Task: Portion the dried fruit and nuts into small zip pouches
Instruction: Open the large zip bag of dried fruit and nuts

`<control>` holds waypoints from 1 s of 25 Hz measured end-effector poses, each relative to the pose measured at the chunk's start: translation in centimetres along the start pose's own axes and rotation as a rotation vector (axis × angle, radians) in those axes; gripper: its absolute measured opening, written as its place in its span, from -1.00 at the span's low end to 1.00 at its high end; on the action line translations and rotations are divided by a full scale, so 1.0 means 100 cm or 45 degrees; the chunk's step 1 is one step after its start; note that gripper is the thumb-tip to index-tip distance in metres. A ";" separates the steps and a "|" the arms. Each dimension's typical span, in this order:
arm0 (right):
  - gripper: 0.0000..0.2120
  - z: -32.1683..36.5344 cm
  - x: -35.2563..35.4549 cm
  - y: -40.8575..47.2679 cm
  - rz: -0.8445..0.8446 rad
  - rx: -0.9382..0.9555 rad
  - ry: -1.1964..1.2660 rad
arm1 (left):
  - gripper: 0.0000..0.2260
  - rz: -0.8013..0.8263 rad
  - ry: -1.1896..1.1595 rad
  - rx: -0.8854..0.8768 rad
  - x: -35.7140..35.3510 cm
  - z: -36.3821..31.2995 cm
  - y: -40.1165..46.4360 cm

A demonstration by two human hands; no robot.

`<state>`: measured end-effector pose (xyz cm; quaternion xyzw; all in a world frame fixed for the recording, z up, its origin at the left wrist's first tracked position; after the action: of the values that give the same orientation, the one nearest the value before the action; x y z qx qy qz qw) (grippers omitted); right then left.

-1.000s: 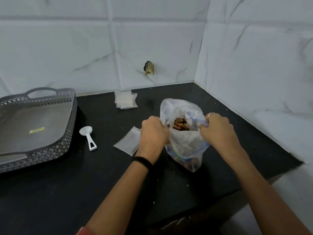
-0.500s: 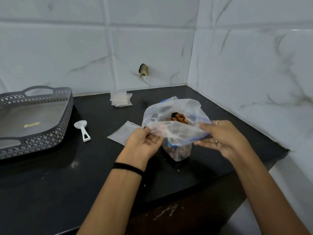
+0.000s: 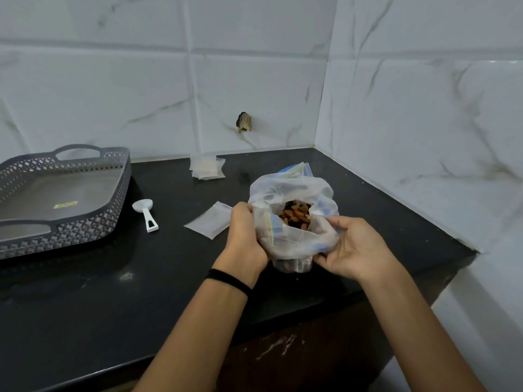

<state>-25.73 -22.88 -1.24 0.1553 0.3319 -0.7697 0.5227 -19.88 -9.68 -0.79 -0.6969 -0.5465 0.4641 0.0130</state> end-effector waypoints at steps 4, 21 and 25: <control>-0.74 0.012 0.004 -0.001 -0.091 0.126 -0.594 | -0.75 -0.260 0.463 -0.230 0.012 -0.010 -0.002; -0.84 0.066 -0.028 0.048 -0.060 0.980 -1.773 | -0.74 -0.068 1.887 -1.135 -0.044 -0.074 0.044; -0.80 0.065 -0.023 0.066 -0.009 0.563 -0.992 | -0.79 0.065 1.272 -0.739 -0.040 -0.074 0.066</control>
<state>-18.06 -27.18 2.56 -0.0394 -0.0619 -0.8250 0.5604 -9.94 -11.85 2.51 -0.8194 -0.5622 -0.0898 0.0666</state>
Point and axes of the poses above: each hand's wrist, its own y-axis towards the middle knuckle, its own x-axis out of the back of the hand, z = x × y, the point moved 5 cm from there along y, towards the middle knuckle, and after that the axes turned 8 degrees about x, right-handed, at the moved point
